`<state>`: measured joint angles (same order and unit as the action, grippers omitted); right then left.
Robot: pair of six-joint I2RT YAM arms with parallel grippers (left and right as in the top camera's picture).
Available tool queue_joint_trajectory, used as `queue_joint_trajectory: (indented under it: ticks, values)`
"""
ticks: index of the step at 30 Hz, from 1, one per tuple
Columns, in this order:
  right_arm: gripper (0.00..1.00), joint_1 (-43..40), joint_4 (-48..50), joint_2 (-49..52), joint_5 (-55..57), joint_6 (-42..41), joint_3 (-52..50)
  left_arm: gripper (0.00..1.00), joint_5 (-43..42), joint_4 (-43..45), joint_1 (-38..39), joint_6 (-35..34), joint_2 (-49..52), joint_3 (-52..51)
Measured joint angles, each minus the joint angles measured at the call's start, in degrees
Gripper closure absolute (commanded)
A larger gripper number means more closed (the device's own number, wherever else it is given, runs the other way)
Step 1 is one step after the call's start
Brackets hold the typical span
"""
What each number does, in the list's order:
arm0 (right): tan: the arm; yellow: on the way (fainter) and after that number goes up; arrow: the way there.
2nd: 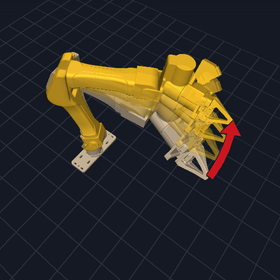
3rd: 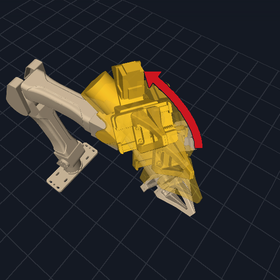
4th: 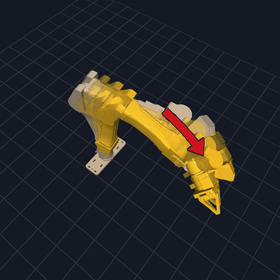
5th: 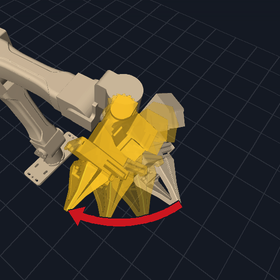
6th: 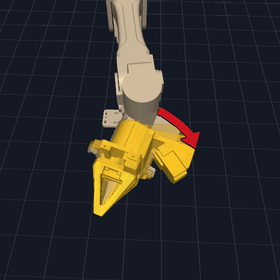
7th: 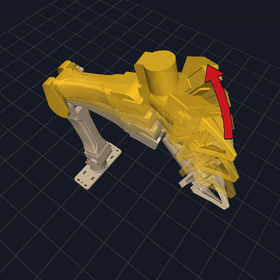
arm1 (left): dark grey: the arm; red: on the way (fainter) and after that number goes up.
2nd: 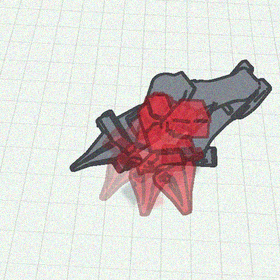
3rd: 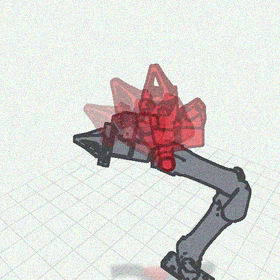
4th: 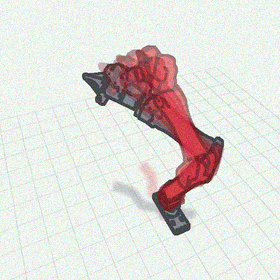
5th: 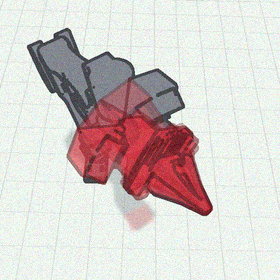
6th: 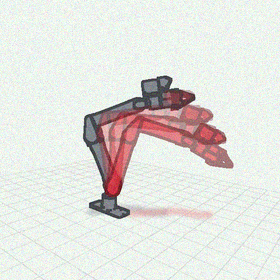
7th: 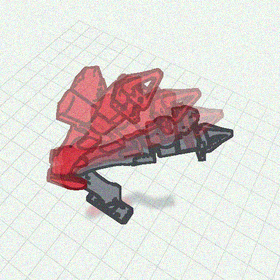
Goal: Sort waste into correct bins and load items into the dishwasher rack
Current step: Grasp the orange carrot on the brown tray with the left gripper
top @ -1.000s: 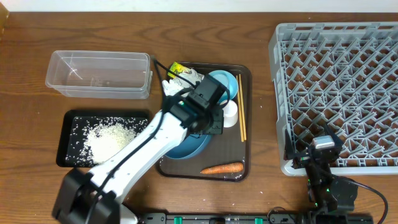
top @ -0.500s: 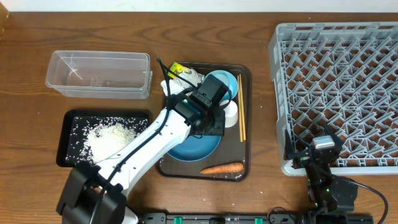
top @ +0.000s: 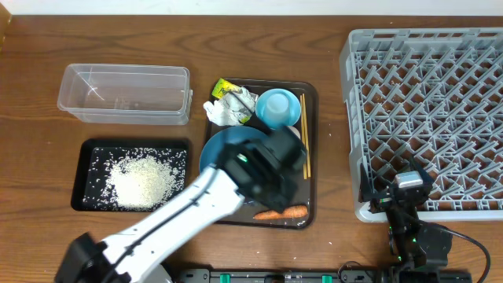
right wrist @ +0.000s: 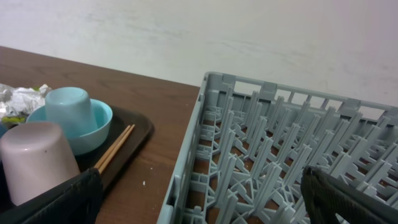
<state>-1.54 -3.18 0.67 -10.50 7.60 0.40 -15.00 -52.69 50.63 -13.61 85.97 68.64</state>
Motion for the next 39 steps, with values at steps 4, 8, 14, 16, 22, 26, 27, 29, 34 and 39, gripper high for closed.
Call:
queue_joint_trajectory:
  ticks: [4,8,14,16,22,26,27,29,34,39]
  values:
    - [0.01,0.0,0.0,0.0,0.0,0.0,0.0,0.52,5.3,1.4,7.4,2.4,4.2,-0.8]
    - [0.01,0.0,0.0,0.0,0.0,0.0,0.0,0.52,11.4,2.4,10.0,3.5,7.4,-0.9]
    - [0.01,0.0,0.0,0.0,0.0,0.0,0.0,0.52,14.1,4.3,9.7,4.1,12.0,-0.9]
    - [0.01,0.0,0.0,0.0,0.0,0.0,0.0,0.52,13.6,4.9,9.8,4.4,14.1,-0.9]
    - [0.01,0.0,0.0,0.0,0.0,0.0,0.0,0.51,13.2,5.4,9.8,4.5,18.7,-0.9]
    - [0.01,0.0,0.0,0.0,0.0,0.0,0.0,0.49,13.0,6.1,9.8,5.0,19.1,-1.2]
    - [0.01,0.0,0.0,0.0,0.0,0.0,0.0,0.49,12.9,6.7,9.8,5.2,19.1,-1.5]
    - [0.01,0.0,0.0,0.0,0.0,0.0,0.0,0.49,12.6,8.0,9.8,5.8,19.1,-2.5]
    - [0.01,0.0,0.0,0.0,0.0,0.0,0.0,0.49,11.9,10.8,9.8,6.5,19.1,-6.0]
    - [0.01,0.0,0.0,0.0,0.0,0.0,0.0,0.53,11.3,12.6,9.8,6.8,19.0,-7.0]
